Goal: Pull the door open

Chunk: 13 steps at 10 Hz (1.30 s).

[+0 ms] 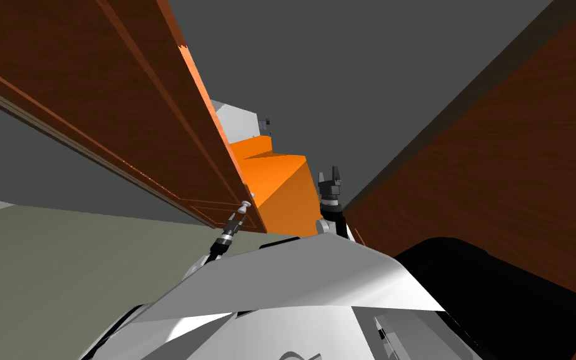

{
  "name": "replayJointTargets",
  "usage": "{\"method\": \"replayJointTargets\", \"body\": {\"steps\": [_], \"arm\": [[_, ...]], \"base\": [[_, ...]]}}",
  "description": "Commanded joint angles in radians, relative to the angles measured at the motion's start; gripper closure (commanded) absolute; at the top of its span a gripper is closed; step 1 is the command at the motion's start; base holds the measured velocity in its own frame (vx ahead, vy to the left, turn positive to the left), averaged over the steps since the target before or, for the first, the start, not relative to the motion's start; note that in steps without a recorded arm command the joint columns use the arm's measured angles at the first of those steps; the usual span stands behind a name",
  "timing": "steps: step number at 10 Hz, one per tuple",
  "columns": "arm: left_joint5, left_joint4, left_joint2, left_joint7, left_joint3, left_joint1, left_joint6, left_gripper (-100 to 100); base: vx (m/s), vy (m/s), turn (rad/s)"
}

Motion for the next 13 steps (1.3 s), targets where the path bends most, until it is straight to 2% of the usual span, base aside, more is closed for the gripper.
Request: {"method": "replayJointTargets", "body": {"steps": [1, 2, 3, 4, 5, 10, 13], "arm": [[0.011, 0.024, -0.032, -0.034, 0.016, -0.033, 0.03, -100], [0.02, 0.024, -0.054, -0.054, 0.028, -0.051, 0.061, -100], [0.025, 0.023, -0.067, -0.067, 0.035, -0.062, 0.08, -100], [0.021, 0.01, -0.056, -0.054, 0.029, -0.047, 0.069, -100], [0.021, 0.01, -0.056, -0.054, 0.029, -0.047, 0.069, 100], [0.021, 0.01, -0.056, -0.054, 0.029, -0.047, 0.069, 100], [0.04, 0.007, -0.053, 0.029, 0.029, -0.045, 0.075, 100]], "base": [[0.049, 0.076, -0.19], [0.039, 0.096, -0.217], [0.033, 0.102, -0.164], [0.015, 0.045, -0.029], [-0.002, -0.005, 0.022], [-0.001, -0.006, 0.003], [-0.022, 0.006, -0.06]]}}
